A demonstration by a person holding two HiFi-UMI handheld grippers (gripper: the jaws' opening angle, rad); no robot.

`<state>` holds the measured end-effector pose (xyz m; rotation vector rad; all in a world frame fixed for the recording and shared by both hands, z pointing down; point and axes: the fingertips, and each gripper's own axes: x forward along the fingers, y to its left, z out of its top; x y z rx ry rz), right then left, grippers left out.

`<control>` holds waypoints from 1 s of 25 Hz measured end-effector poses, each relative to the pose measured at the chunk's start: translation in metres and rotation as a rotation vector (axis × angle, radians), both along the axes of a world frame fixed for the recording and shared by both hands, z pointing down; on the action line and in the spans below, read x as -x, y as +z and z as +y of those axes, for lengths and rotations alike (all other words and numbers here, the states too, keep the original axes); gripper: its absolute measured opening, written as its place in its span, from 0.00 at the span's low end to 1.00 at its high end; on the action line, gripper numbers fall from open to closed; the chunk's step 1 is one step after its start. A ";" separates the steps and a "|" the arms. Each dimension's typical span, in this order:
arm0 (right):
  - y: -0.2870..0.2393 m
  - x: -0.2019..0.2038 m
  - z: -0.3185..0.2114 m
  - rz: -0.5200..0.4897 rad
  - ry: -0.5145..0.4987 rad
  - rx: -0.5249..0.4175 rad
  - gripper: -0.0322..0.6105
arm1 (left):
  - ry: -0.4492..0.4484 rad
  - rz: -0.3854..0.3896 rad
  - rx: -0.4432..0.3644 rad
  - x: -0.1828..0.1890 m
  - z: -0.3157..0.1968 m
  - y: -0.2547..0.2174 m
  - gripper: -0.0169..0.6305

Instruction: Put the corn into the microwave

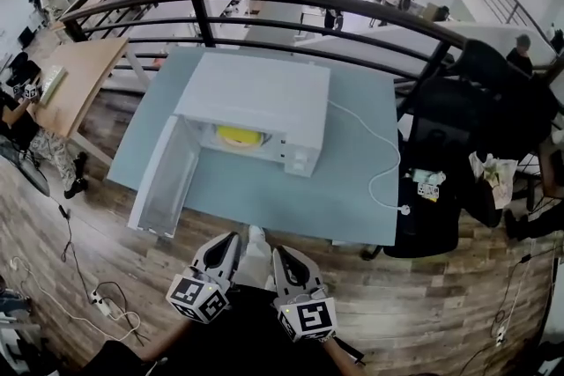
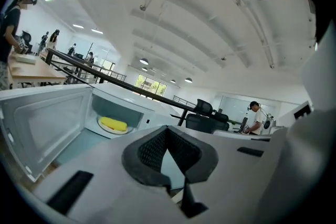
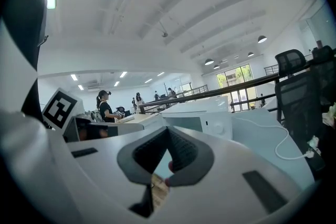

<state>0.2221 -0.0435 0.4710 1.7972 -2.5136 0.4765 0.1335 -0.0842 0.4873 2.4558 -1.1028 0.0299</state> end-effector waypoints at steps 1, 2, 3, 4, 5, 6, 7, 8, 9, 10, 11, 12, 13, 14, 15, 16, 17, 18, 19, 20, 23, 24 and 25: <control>-0.001 0.001 0.000 -0.003 0.000 -0.002 0.06 | 0.001 -0.006 -0.018 0.001 0.003 -0.004 0.03; -0.001 0.001 0.000 -0.004 0.000 -0.005 0.06 | 0.002 -0.013 -0.040 0.003 0.006 -0.009 0.03; -0.002 0.001 0.000 -0.002 -0.003 -0.007 0.06 | 0.004 -0.018 -0.062 0.003 0.008 -0.014 0.03; -0.003 0.002 0.000 0.000 -0.006 -0.008 0.06 | 0.004 -0.022 -0.081 0.004 0.010 -0.019 0.03; -0.004 0.003 0.000 0.002 -0.010 -0.010 0.06 | 0.002 -0.023 -0.095 0.004 0.012 -0.024 0.03; -0.006 0.005 0.000 0.004 -0.014 -0.014 0.06 | -0.002 -0.024 -0.105 0.005 0.015 -0.028 0.03; -0.007 0.007 0.000 0.005 -0.019 -0.020 0.06 | -0.006 -0.023 -0.108 0.005 0.017 -0.032 0.03; -0.008 0.009 0.000 0.006 -0.025 -0.026 0.06 | -0.010 -0.023 -0.108 0.005 0.019 -0.034 0.03; -0.009 0.011 -0.001 0.008 -0.031 -0.032 0.06 | -0.013 -0.023 -0.105 0.006 0.020 -0.035 0.03; -0.010 0.013 -0.001 0.013 -0.038 -0.036 0.06 | -0.016 -0.020 -0.099 0.007 0.022 -0.034 0.03; -0.010 0.014 0.000 0.016 -0.042 -0.038 0.06 | -0.022 -0.013 -0.091 0.008 0.022 -0.031 0.03; -0.010 0.014 0.001 0.018 -0.044 -0.038 0.06 | -0.030 -0.009 -0.089 0.010 0.022 -0.028 0.03; -0.010 0.013 0.003 0.018 -0.043 -0.039 0.06 | -0.039 -0.007 -0.093 0.013 0.022 -0.025 0.03; -0.010 0.012 0.003 0.019 -0.040 -0.043 0.06 | -0.045 -0.008 -0.102 0.015 0.021 -0.024 0.03; -0.011 0.011 0.004 0.020 -0.037 -0.050 0.06 | -0.048 -0.008 -0.110 0.017 0.020 -0.025 0.03; -0.012 0.009 0.003 0.023 -0.035 -0.059 0.06 | -0.052 -0.005 -0.115 0.017 0.019 -0.028 0.03; -0.014 0.008 0.003 0.028 -0.035 -0.066 0.06 | -0.057 0.000 -0.117 0.017 0.018 -0.031 0.03; -0.016 0.006 0.002 0.034 -0.036 -0.073 0.06 | -0.063 0.007 -0.118 0.016 0.017 -0.032 0.03; -0.018 0.004 0.002 0.040 -0.038 -0.078 0.06 | -0.067 0.012 -0.119 0.015 0.017 -0.033 0.03; -0.019 0.003 0.002 0.046 -0.039 -0.083 0.06 | -0.066 0.018 -0.117 0.013 0.018 -0.034 0.03; -0.020 0.001 0.003 0.057 -0.040 -0.083 0.06 | -0.043 0.021 -0.130 0.008 0.019 -0.033 0.03; -0.019 0.000 0.003 0.060 -0.038 -0.079 0.06 | -0.036 0.018 -0.138 0.006 0.019 -0.033 0.03; -0.019 -0.002 0.003 0.062 -0.035 -0.078 0.06 | -0.030 0.017 -0.145 0.004 0.019 -0.034 0.03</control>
